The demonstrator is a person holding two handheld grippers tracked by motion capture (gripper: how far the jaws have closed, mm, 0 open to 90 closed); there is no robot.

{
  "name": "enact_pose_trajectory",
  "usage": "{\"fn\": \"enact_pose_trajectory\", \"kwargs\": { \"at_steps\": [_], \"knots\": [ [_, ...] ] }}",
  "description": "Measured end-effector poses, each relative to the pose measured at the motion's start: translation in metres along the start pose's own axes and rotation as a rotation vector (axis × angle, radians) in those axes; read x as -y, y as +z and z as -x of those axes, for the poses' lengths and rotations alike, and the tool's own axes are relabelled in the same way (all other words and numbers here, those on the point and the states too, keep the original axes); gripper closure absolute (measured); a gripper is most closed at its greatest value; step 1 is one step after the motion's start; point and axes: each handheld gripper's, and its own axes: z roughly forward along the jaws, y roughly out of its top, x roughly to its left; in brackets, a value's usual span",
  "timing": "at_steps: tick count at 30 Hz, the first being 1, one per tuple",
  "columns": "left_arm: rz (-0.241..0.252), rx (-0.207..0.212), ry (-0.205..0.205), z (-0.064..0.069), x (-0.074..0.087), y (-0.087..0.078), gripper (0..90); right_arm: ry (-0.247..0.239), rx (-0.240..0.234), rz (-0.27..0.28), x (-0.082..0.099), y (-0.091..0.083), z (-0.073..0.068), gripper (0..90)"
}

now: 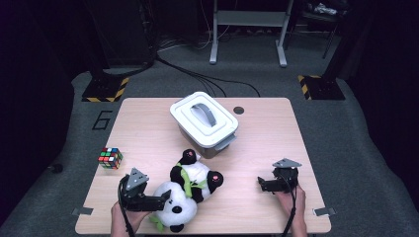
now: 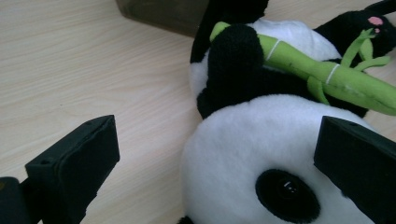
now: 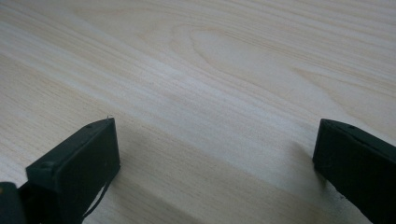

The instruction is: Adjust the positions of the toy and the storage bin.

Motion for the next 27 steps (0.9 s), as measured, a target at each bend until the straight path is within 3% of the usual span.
{"fn": "enact_pose_trajectory", "kwargs": {
  "at_steps": [8, 13, 18, 23, 27],
  "knots": [
    [0.008, 0.015, 0.007, 0.006, -0.001, -0.004, 0.1, 0.000, 0.000, 0.001, 0.000, 0.000, 0.000, 0.0],
    [-0.010, 0.044, 0.053, 0.020, 0.001, -0.001, 5.1, 0.001, 0.001, 0.002, 0.000, 0.000, 0.000, 0.0],
    [-0.033, 0.088, 0.070, 0.025, 0.006, 0.007, 20.1, -0.001, 0.000, -0.002, 0.000, 0.000, 0.000, 0.0],
    [-0.042, 0.094, 0.088, 0.021, 0.012, 0.007, 41.6, 0.000, 0.000, -0.002, 0.000, 0.000, 0.000, 0.0],
    [-0.031, 0.108, 0.105, 0.017, 0.015, 0.006, 53.3, 0.002, 0.002, -0.001, 0.000, 0.000, 0.000, 0.0]
  ]
}}
